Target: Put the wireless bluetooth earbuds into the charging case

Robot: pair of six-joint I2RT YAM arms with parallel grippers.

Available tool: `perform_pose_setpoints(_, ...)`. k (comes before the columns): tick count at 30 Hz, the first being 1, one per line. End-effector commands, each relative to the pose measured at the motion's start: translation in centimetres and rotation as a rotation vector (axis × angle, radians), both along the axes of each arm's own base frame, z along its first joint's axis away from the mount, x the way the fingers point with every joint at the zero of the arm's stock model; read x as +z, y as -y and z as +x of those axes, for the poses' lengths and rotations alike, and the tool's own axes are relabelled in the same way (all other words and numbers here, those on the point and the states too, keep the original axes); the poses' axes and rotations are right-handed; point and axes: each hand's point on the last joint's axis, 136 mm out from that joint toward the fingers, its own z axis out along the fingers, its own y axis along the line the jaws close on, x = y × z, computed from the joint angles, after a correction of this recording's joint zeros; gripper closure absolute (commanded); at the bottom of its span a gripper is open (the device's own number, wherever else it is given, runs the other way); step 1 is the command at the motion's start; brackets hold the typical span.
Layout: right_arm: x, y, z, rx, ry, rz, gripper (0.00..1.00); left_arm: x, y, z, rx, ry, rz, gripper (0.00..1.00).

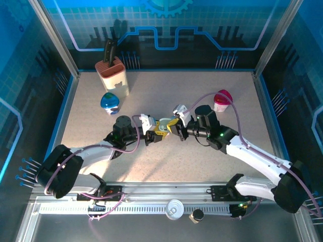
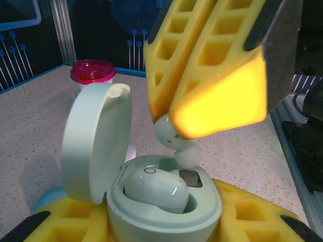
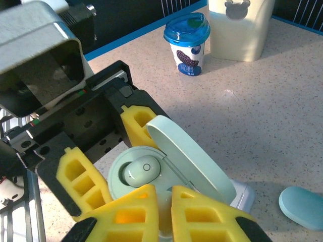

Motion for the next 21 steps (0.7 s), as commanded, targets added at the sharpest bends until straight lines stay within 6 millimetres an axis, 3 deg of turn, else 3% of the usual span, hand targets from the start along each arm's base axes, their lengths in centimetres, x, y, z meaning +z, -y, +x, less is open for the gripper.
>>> perform_pose_setpoints(1, 0.7, -0.7, -0.2, 0.030, 0.032, -0.008, 0.91, 2.1, 0.2, -0.2, -0.030, 0.031, -0.032, 0.69)
perform_pose_setpoints(8, -0.8, -0.7, -0.1, 0.038, 0.021, -0.045, 0.91, 2.2, 0.1, -0.3, -0.026, 0.038, -0.036, 0.69)
perform_pose_setpoints(21, -1.5, -0.6, -0.2, 0.051, 0.025, -0.093, 0.91, 2.4, -0.2, 0.0, -0.012, 0.049, -0.032, 0.69)
